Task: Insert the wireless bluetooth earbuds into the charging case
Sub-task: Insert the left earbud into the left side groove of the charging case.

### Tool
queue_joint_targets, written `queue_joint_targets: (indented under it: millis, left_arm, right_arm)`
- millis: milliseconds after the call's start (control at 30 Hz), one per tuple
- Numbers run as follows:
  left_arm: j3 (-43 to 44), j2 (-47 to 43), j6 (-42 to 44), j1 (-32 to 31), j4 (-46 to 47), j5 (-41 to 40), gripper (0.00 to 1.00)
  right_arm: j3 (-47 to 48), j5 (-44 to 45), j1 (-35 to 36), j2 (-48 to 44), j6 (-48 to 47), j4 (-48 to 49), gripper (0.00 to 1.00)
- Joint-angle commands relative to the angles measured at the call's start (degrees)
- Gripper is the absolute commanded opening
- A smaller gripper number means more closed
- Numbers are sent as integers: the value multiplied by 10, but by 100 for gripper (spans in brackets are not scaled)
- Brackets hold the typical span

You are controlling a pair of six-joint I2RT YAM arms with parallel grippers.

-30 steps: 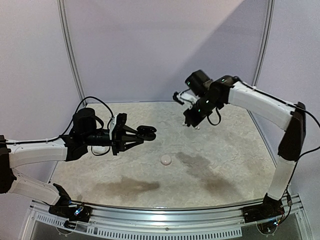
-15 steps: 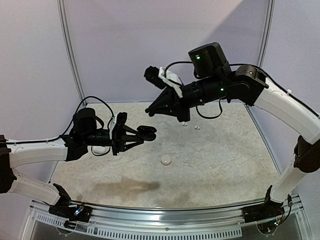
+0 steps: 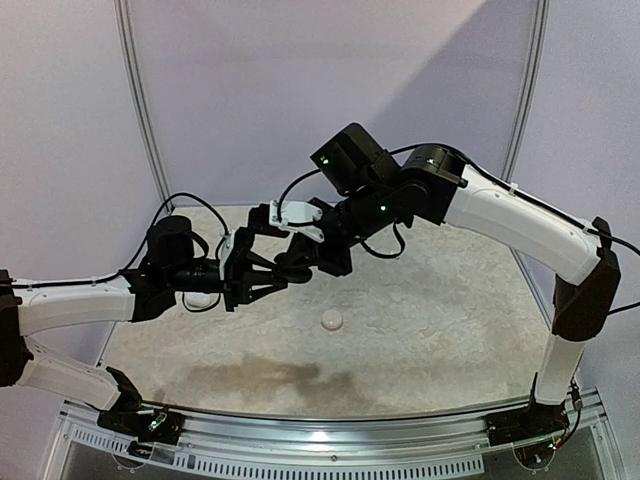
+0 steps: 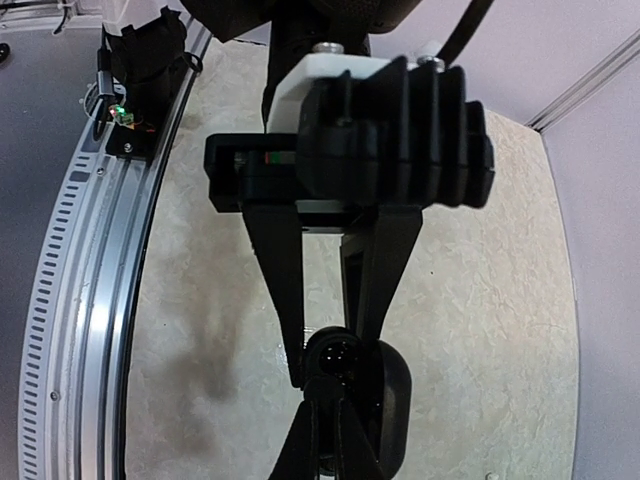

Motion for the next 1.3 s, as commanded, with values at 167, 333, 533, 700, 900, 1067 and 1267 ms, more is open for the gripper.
queue_joint_targets:
  millis: [167,333,533,700,900,1067,1267]
  left_arm:
    - [13,1,24,-13,-8,11,0]
    - [13,1,22,-14,-6,12,0]
    - [11,3,20,-14,1,11,0]
    - [9,3,18,-15,9,10,0]
    - [7,4,14,-14,16,6,0]
    - [5,4,13,-14,20,4,0]
    - [4,5,13,-14,22,6,0]
  right_arm:
    - [18,34,1,30,-24,-8,0]
    - [19,37,1,37,-32,-4,0]
    - [18,51,1,43,-34,-1,0]
    - [18,58,1,49,-37,0,2]
    - [18,55,1,54,-43,-2,5]
    - [16,60,1,57,-47,-8,9]
    - [19,64,1,57,-39,4,24]
